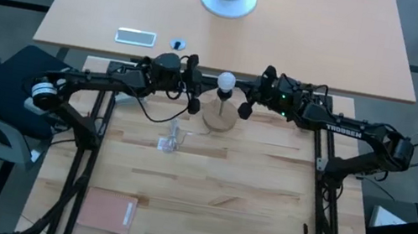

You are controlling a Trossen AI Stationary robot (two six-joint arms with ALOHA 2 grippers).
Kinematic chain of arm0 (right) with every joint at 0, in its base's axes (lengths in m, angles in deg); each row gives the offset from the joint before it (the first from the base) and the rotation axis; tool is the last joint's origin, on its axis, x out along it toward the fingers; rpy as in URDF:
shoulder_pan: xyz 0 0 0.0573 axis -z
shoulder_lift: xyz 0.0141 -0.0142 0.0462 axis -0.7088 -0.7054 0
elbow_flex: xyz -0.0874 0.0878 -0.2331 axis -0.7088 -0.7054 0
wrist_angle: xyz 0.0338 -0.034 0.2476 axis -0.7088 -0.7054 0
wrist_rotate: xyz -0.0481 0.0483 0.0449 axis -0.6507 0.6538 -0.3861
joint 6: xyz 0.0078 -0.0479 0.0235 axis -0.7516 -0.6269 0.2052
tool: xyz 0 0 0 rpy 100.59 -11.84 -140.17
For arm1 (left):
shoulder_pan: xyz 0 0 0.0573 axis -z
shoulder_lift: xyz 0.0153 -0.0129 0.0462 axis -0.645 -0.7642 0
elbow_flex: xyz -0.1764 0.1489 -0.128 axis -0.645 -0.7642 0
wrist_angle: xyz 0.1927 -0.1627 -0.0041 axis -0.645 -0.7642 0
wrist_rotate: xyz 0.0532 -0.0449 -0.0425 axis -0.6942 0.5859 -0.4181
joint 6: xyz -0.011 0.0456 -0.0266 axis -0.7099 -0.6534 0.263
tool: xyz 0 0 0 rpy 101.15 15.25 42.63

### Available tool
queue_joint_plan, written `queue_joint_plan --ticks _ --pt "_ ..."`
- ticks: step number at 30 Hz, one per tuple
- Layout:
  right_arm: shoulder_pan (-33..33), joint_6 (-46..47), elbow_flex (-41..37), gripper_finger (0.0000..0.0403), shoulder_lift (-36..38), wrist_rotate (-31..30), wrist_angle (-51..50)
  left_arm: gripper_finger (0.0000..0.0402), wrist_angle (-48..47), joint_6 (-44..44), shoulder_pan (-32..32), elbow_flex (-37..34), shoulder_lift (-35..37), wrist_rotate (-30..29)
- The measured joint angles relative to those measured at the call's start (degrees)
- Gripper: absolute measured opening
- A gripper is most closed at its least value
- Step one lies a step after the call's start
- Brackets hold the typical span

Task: Screw lightbulb
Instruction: Insert the lightbulb into the desk lamp

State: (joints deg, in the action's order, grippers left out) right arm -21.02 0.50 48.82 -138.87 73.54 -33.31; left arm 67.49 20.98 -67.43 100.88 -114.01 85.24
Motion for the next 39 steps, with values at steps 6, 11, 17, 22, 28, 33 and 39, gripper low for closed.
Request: queue_joint_plan --ticks 6,11,17,22,28,33,39 --pt "-0.4 -0.4 0.0 0.0 0.1 1.8 -0.5 0.0 0.0 0.1 0.0 0.0 -0.1 -2.0" --pt "-1.0 0.6 0.0 0.0 0.1 3.1 -1.8 0.0 0.1 0.1 -0.2 0.0 -0.1 -2.5" --pt "-1.9 1.0 0.0 0.0 0.1 3.1 -2.0 0.0 0.0 0.1 -0.2 0.0 -0.1 -2.6" --pt "-1.8 1.6 0.0 0.0 0.7 0.6 -4.3 0.0 -4.4 0.4 -0.2 0.0 1.2 -2.6" --pt "-0.9 -0.7 0.0 0.0 1.0 -4.8 -3.9 0.0 -5.8 -0.1 0.0 0.0 3.0 -1.0" --pt "0.3 -1.4 0.0 0.0 0.1 -2.8 -0.1 0.0 -2.2 -0.1 -0.1 0.0 2.3 -1.0" --pt "0.1 -1.5 0.0 0.0 0.0 0.0 1.1 0.0 -1.2 -0.1 -0.2 0.0 1.4 -2.0"
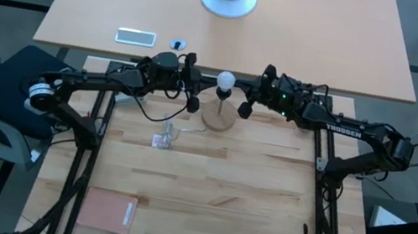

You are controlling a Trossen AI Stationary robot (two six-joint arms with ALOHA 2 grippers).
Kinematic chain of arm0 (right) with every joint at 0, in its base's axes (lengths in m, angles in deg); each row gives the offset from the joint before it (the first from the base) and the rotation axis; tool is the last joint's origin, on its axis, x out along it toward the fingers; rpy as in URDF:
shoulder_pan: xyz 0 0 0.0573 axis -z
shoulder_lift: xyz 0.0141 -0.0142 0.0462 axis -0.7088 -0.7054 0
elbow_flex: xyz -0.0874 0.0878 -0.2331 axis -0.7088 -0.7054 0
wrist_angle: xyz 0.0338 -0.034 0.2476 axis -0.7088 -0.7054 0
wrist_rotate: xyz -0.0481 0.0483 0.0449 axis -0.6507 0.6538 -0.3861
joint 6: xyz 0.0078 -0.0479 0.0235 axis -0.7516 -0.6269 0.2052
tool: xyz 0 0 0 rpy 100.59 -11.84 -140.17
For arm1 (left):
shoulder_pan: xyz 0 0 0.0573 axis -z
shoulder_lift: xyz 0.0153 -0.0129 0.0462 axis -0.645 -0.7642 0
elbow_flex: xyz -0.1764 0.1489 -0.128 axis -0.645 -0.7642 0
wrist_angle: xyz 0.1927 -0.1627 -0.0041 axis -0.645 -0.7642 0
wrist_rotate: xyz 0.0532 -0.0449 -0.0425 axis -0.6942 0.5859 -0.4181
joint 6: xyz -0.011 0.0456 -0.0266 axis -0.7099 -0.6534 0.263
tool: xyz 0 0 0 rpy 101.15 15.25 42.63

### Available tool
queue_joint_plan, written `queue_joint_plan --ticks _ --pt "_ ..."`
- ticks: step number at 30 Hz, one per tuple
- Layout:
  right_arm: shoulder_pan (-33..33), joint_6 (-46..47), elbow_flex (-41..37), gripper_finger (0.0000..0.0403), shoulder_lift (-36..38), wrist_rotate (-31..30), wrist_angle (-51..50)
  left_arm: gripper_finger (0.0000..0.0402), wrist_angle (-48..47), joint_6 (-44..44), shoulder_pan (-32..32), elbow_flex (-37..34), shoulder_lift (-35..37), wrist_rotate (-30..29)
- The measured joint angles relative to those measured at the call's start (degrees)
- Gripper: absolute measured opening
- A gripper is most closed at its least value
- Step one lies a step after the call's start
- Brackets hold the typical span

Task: Screw lightbulb
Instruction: Insert the lightbulb into the desk lamp

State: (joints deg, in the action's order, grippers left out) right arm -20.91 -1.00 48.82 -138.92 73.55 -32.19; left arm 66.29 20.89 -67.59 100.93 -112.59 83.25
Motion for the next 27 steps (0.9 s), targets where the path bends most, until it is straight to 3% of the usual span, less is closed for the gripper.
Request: queue_joint_plan --ticks 15,23,27 --pt "-0.4 3.1 0.0 0.0 0.0 5.5 -0.1 0.0 0.0 0.2 -0.1 0.0 -0.5 -0.8" --pt "-1.1 3.2 0.0 0.0 0.0 5.5 -1.0 0.0 -0.8 0.2 -0.1 0.0 -0.3 -1.0" --pt "-1.2 3.1 0.0 0.0 0.2 2.3 -4.3 0.0 -4.1 0.2 0.1 0.0 1.3 -0.1"
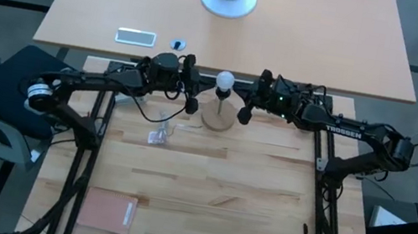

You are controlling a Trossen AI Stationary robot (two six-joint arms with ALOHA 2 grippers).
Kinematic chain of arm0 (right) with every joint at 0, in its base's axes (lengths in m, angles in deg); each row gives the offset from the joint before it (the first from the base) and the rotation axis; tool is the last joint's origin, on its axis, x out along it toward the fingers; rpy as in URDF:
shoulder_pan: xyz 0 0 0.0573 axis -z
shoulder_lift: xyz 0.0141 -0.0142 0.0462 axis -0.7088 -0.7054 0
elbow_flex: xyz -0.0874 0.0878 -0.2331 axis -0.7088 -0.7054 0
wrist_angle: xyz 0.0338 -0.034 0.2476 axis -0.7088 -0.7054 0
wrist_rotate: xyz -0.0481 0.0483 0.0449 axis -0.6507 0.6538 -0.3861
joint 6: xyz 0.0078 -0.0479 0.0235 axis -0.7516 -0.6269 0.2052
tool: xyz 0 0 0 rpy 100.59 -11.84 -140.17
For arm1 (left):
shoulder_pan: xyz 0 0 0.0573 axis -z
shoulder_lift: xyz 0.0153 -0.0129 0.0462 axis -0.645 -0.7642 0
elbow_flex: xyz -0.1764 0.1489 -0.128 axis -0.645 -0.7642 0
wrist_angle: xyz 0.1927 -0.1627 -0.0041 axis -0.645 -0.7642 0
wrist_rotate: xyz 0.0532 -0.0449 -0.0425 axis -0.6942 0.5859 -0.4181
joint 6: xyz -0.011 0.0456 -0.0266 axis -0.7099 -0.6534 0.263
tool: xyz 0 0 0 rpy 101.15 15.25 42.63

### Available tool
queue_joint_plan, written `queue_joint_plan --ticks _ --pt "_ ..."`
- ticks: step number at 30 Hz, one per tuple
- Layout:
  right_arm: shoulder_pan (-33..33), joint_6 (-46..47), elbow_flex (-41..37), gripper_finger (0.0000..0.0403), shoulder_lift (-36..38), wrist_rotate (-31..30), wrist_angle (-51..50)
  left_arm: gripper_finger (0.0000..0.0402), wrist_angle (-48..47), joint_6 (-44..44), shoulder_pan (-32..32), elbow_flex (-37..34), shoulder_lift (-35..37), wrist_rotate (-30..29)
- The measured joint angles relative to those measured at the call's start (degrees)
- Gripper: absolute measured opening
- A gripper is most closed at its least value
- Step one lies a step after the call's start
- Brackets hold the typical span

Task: Screw lightbulb
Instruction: Insert the lightbulb into the desk lamp

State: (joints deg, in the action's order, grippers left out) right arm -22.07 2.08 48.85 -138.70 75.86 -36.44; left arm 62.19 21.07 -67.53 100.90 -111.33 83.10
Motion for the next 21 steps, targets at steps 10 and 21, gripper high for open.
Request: queue_joint_plan --ticks 10,21 --pt "1.7 -2.6 0.0 0.0 -0.4 -2.1 3.7 0.0 2.9 -1.3 -0.2 0.0 -0.3 0.6" --pt "1.5 -1.8 0.0 0.0 -0.4 2.3 4.4 0.0 5.4 -1.1 -0.3 0.0 -1.9 -0.6"
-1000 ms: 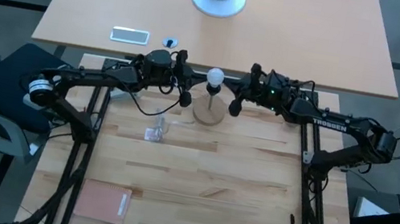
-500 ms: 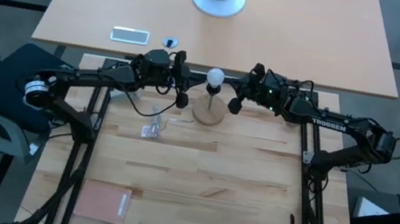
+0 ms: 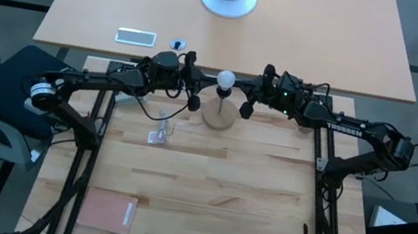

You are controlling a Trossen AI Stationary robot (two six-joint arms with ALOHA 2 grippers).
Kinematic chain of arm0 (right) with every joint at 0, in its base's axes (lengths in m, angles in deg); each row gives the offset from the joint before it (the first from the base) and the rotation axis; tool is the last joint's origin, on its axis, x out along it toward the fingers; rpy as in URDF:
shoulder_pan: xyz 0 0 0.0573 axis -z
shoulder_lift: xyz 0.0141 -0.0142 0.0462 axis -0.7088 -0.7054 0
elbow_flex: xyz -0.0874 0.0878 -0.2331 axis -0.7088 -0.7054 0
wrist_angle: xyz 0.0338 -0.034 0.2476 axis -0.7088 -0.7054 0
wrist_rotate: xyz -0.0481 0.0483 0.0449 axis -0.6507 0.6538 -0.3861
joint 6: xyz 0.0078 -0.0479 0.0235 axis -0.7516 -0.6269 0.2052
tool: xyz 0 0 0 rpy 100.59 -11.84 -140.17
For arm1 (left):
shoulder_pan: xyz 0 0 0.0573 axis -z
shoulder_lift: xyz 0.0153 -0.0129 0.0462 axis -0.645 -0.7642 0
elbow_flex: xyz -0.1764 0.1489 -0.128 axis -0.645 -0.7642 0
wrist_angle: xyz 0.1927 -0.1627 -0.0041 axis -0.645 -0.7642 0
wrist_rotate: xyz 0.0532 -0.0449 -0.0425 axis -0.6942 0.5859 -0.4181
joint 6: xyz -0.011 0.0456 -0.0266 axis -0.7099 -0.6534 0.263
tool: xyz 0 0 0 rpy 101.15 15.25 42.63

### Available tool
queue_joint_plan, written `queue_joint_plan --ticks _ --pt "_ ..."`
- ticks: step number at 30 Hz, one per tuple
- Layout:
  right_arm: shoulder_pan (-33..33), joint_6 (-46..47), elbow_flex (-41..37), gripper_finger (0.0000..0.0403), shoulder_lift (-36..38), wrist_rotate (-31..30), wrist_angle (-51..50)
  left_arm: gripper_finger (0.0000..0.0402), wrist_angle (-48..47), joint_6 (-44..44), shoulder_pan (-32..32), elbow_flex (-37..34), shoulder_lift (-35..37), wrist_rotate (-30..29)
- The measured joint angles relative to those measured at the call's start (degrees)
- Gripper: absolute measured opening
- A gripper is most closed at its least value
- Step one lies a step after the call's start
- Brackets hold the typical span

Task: Screw lightbulb
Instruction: Insert the lightbulb into the desk lamp

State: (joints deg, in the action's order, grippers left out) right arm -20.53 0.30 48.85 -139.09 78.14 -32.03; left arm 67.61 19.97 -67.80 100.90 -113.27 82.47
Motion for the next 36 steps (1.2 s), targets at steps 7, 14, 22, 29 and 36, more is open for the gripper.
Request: queue_joint_plan --ticks 7,14,22,29,36 --pt "-0.6 0.5 0.0 0.0 0.0 0.5 -0.1 0.0 0.0 0.3 0.0 0.0 0.0 -0.2" --pt "-0.7 1.0 0.0 0.0 0.0 0.7 -0.3 0.0 0.0 0.5 0.0 0.0 0.0 -0.2" --pt "-0.8 1.2 0.0 0.0 0.9 1.1 -2.8 0.0 -1.4 0.5 0.1 0.0 1.0 0.8" --pt "-0.7 1.3 0.0 0.0 3.8 0.8 -5.4 0.0 -3.9 0.2 0.1 0.0 2.6 2.2" --pt "-0.8 1.1 -0.1 0.0 4.9 0.6 -8.6 0.0 -5.7 -0.4 0.1 0.0 3.0 2.4"
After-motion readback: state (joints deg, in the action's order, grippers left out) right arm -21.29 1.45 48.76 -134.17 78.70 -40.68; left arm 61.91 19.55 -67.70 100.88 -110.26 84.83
